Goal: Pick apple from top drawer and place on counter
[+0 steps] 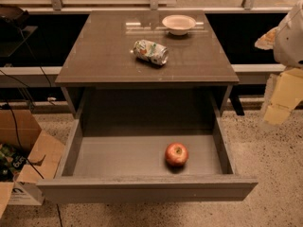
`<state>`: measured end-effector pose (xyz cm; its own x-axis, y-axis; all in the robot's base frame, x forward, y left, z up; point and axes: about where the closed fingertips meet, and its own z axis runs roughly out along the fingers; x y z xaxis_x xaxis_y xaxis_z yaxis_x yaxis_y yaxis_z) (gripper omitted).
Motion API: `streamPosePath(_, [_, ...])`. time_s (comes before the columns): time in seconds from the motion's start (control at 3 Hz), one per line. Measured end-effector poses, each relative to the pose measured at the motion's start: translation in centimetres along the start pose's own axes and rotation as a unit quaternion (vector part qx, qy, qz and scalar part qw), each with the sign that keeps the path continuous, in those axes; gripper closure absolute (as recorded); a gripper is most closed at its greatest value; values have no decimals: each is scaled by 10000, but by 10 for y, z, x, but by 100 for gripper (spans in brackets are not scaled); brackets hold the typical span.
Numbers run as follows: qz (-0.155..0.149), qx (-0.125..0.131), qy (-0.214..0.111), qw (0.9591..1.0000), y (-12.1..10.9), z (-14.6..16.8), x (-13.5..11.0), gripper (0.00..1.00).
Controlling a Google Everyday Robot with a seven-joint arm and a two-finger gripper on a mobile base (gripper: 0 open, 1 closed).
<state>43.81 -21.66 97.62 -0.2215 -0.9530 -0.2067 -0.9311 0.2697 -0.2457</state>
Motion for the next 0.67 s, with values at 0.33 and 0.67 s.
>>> streamPosePath(0.33, [0, 0, 0, 10000, 0, 0, 0, 0])
streamPosePath(0.67, [-35, -33, -100, 9999, 3, 14, -9, 0])
